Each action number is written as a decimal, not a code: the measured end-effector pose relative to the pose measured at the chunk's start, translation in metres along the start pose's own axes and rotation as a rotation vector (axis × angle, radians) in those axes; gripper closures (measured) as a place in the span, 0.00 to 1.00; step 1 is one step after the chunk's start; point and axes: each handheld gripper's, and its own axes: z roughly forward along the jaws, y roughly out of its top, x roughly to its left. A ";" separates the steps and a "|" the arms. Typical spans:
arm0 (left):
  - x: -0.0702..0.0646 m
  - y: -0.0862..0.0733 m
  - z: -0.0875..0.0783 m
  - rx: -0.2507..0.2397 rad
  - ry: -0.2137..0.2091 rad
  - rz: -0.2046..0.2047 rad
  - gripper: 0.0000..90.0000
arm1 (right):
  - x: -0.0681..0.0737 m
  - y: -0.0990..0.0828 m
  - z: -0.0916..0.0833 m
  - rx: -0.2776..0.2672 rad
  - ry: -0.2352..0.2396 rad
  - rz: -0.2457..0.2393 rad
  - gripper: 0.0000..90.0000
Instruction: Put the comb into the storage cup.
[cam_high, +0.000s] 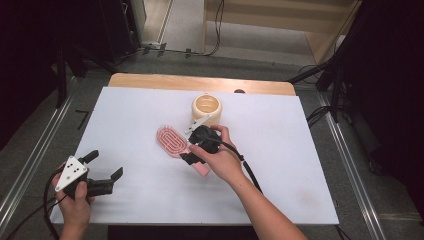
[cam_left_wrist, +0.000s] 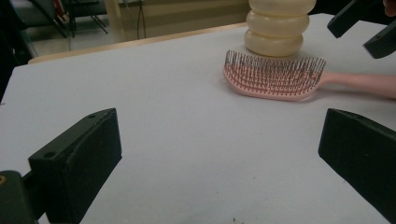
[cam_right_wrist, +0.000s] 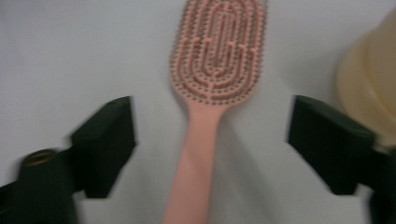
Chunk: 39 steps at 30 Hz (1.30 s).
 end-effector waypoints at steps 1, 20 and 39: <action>0.000 0.000 0.000 0.001 -0.001 0.000 0.00 | 0.000 0.001 0.002 0.012 -0.005 0.006 0.21; 0.000 0.000 0.001 0.003 -0.005 0.002 0.00 | 0.004 0.006 0.027 0.160 0.027 0.046 0.53; -0.002 0.000 0.002 0.014 -0.006 0.017 0.00 | 0.004 0.008 0.048 0.237 -0.012 0.182 0.75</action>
